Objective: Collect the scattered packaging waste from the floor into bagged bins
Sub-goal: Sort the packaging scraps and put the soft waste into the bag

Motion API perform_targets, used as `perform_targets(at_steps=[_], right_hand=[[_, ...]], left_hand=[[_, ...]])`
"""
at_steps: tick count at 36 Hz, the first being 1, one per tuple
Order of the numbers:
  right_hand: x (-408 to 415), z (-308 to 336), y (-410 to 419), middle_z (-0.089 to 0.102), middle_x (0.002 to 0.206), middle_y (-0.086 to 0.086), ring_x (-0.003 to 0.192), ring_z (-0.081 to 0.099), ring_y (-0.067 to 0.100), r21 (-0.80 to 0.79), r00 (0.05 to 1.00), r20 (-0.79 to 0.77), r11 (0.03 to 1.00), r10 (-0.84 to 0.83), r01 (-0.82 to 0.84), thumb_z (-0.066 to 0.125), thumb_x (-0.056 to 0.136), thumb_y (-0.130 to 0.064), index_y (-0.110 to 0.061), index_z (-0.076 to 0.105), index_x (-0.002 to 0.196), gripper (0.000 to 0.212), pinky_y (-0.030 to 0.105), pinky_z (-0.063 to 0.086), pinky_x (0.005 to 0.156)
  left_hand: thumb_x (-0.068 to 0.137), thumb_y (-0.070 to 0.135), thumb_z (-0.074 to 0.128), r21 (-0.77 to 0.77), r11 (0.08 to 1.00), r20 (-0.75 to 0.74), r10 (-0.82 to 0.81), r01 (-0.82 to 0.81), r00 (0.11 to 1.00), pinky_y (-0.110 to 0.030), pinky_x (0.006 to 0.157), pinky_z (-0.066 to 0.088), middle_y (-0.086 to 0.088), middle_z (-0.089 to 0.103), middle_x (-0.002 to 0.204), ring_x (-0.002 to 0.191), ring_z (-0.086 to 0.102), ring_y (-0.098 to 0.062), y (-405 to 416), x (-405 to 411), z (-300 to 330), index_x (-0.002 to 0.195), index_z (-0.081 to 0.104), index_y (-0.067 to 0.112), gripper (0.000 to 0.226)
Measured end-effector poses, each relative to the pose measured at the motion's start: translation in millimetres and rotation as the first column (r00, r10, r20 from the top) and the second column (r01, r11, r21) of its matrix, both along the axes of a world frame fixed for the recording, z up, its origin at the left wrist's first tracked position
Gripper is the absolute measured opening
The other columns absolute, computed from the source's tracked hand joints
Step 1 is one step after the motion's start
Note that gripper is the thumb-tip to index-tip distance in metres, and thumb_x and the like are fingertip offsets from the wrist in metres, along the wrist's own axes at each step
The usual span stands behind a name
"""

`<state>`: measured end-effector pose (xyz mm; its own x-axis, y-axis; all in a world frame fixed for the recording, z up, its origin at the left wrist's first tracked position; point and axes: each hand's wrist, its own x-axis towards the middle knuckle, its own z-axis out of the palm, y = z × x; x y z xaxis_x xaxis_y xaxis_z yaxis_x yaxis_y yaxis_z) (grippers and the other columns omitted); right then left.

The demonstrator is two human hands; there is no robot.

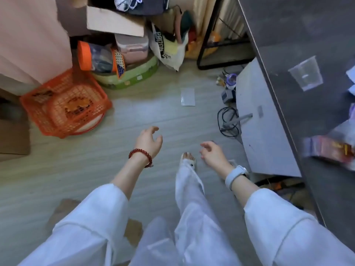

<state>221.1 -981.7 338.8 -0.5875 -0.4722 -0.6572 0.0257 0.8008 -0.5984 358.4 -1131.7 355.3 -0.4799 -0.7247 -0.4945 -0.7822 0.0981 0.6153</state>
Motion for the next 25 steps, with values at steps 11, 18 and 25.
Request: perform_targets(at_steps=[11, 18, 25], right_hand=[[-167, -218, -178, 0.060, 0.116, 0.014, 0.110, 0.055, 0.032, 0.226, 0.936, -0.076, 0.920, 0.345, -0.321, 0.042, 0.090, -0.010, -0.009, 0.052, 0.124, 0.035, 0.032, 0.041, 0.091], [-229, -454, -265, 0.022, 0.148, 0.012, 0.136, 0.019, 0.033, 0.358, 0.826, -0.244, 0.839, 0.507, -0.409, 0.047, 0.092, -0.029, -0.016, 0.030, 0.141, 0.053, 0.041, 0.029, 0.108], [-282, -604, -322, -0.015, 0.155, 0.006, 0.142, -0.007, 0.035, 0.502, 0.882, -0.286, 0.843, 0.374, -0.194, 0.051, 0.078, -0.066, -0.034, -0.011, 0.145, 0.097, 0.054, 0.014, 0.111]], left_hand=[[0.091, 0.022, 0.048, -0.022, 1.000, 0.165, -0.005, 0.008, 0.986, -0.039, 0.100, 0.038, -0.006, 0.036, 0.139, 0.124, 0.041, -0.027, -144, -124, -233, 0.135, 0.039, 0.018, 0.046], [0.088, 0.036, 0.054, -0.066, 0.989, 0.349, -0.103, 0.134, 0.932, -0.043, 0.109, 0.028, -0.006, 0.009, 0.154, 0.141, 0.010, -0.027, -213, -157, -469, 0.146, 0.013, 0.027, 0.071], [0.078, 0.064, 0.052, -0.099, 0.971, 0.506, -0.139, 0.218, 0.851, -0.056, 0.113, 0.000, -0.003, -0.024, 0.152, 0.140, -0.020, -0.029, -247, -159, -627, 0.143, -0.013, 0.038, 0.095]])
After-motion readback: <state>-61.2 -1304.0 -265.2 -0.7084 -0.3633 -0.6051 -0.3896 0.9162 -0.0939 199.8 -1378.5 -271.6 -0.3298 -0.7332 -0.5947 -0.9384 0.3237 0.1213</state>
